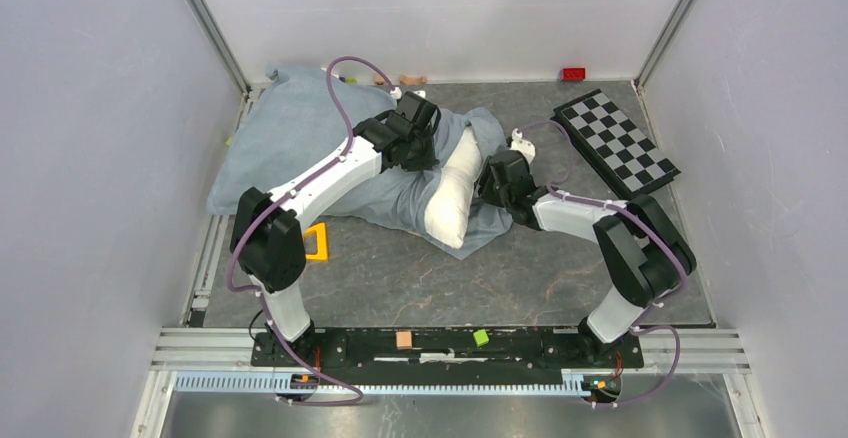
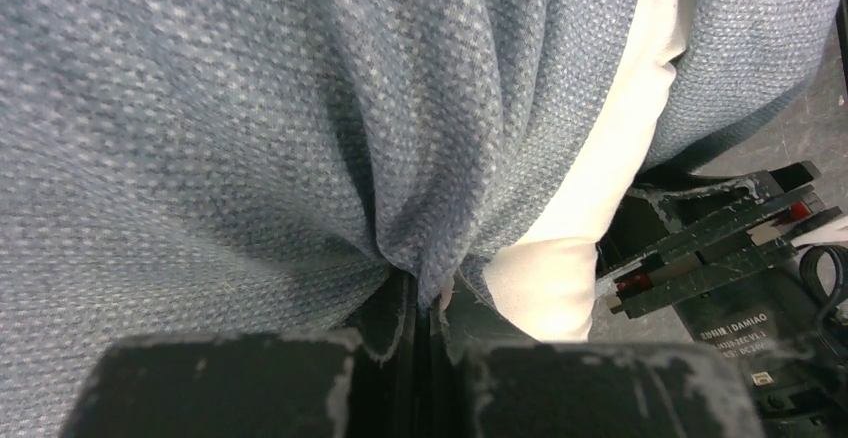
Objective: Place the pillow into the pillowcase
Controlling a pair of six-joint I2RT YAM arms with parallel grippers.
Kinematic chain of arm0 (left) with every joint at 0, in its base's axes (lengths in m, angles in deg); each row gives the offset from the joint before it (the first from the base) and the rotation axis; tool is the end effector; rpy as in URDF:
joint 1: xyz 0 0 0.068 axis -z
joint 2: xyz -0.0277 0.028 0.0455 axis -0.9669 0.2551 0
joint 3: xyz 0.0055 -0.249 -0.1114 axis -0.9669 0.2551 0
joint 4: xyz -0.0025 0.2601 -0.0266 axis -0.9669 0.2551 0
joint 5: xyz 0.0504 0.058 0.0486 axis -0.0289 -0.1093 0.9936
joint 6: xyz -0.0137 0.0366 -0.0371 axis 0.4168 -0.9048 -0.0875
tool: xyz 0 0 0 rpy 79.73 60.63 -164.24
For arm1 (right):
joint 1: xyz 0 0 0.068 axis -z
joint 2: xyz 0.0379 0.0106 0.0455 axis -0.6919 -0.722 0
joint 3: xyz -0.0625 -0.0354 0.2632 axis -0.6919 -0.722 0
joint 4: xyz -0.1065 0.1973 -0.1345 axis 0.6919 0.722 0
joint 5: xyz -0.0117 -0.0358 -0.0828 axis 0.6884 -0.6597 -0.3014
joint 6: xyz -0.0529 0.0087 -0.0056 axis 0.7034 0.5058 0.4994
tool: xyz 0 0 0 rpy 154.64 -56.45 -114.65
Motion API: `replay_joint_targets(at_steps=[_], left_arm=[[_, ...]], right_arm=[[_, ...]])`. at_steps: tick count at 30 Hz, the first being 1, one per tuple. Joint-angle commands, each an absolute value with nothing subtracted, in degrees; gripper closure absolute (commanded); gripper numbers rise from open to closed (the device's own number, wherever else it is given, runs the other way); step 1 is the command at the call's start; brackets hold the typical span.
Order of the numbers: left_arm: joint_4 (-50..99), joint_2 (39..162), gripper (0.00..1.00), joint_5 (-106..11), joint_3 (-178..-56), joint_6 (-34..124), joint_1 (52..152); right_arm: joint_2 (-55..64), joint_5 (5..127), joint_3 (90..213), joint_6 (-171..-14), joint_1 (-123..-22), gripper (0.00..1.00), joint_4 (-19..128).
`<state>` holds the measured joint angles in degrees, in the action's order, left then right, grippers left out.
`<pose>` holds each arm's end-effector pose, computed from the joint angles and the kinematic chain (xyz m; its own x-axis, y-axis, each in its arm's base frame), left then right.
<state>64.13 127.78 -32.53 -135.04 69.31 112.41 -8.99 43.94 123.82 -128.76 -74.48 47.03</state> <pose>0.3216 -0.2388 0.2921 -0.8141 -0.1186 -0.5685 0.0733 0.9501 -0.3032 0.2934 0.1638 0.1702 -0.6259 0.4001 -0.6695 0.1372 0.9015 0.4106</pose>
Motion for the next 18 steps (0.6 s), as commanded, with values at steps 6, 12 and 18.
replay_joint_targets(at_steps=[6,12,18], left_arm=[[63.83,125.99,0.76,-37.25,-136.42,66.53,112.55],[69.11,119.73,0.18,-30.98,-138.67,55.28,121.11],[74.3,121.79,0.0,-17.26,-137.4,55.91,129.35]], right_arm=[[-12.68,39.52,126.86,-126.39,-74.24,0.95,46.95],[-6.29,42.3,120.44,-120.47,-74.28,1.0,42.77],[-2.56,45.75,120.33,-118.25,-74.28,1.0,42.44]])
